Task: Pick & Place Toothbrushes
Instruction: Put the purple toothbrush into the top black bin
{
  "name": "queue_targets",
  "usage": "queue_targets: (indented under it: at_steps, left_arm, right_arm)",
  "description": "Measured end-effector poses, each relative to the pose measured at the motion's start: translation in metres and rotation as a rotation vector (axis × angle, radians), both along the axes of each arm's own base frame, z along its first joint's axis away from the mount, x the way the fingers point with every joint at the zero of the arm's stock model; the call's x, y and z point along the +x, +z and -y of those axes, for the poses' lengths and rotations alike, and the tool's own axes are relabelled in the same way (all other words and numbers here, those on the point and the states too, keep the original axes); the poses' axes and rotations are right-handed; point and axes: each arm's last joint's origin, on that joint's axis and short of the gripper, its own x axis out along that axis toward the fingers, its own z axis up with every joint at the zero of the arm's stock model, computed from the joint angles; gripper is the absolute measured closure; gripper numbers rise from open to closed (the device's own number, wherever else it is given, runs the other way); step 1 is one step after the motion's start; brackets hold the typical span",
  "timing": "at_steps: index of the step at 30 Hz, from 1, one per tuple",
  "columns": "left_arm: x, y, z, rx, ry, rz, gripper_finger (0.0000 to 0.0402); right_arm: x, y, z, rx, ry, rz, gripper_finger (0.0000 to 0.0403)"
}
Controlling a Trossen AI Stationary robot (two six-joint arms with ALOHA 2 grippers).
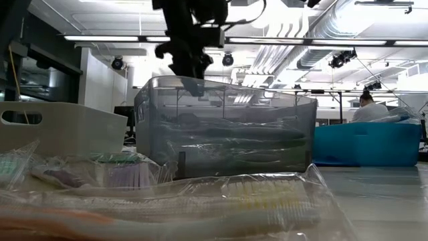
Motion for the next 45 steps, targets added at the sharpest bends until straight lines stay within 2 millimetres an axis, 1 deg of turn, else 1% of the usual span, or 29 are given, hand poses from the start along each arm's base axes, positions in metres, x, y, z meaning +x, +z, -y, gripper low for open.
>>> queue_targets:
  at_steps: [4,7,11,14,17,20,23,26,29,36,40,43,45]
  left_arm:
    - [-0.006,0.008,0.024,-0.021,-0.033,-0.039,0.0273]
    - [-0.012,0.014,0.046,-0.017,-0.067,-0.071,0.0286]
    - [-0.022,0.020,0.075,0.015,-0.099,-0.104,0.0298]
    - [-0.026,0.021,0.097,0.015,-0.097,-0.113,0.0301]
    - [-0.034,0.012,0.120,0.012,-0.082,-0.144,0.0302]
    - [-0.043,-0.003,0.142,-0.013,-0.034,-0.177,0.0302]
    - [-0.053,-0.017,0.165,-0.046,0.022,-0.215,0.0302]
    - [-0.063,-0.025,0.188,-0.093,0.073,-0.227,0.0297]
    - [-0.071,-0.027,0.212,-0.138,0.126,-0.204,0.0277]
    - [-0.094,-0.030,0.259,-0.172,0.151,-0.188,0.0202]
    - [-0.106,-0.039,0.275,-0.168,0.164,-0.190,0.0191]
    - [-0.113,-0.058,0.279,-0.180,0.196,-0.186,0.0196]
    - [-0.116,-0.070,0.279,-0.176,0.212,-0.195,0.0200]
  right_arm:
    - [-0.001,-0.001,-0.003,0.025,0.017,-0.011,0.0230]
    - [-0.003,-0.001,-0.009,0.044,0.049,-0.022,0.0230]
    - [-0.009,-0.001,-0.025,0.040,0.110,-0.025,0.0230]
    - [-0.014,-0.001,-0.038,0.038,0.153,-0.017,0.0230]
    - [-0.021,-0.001,-0.052,0.023,0.193,0.002,0.0230]
    - [-0.028,0.000,-0.064,0.000,0.225,0.033,0.0230]
    - [-0.035,0.001,-0.074,-0.020,0.251,0.060,0.0230]
    - [-0.040,0.001,-0.082,-0.028,0.283,0.071,0.0230]
    - [-0.044,0.001,-0.088,-0.027,0.311,0.072,0.0230]
    - [-0.052,0.001,-0.098,-0.029,0.364,0.073,0.0230]
    - [-0.056,0.001,-0.102,-0.025,0.376,0.077,0.0230]
    - [-0.058,0.001,-0.104,-0.022,0.383,0.083,0.0230]
    - [-0.059,0.001,-0.106,-0.020,0.389,0.085,0.0230]
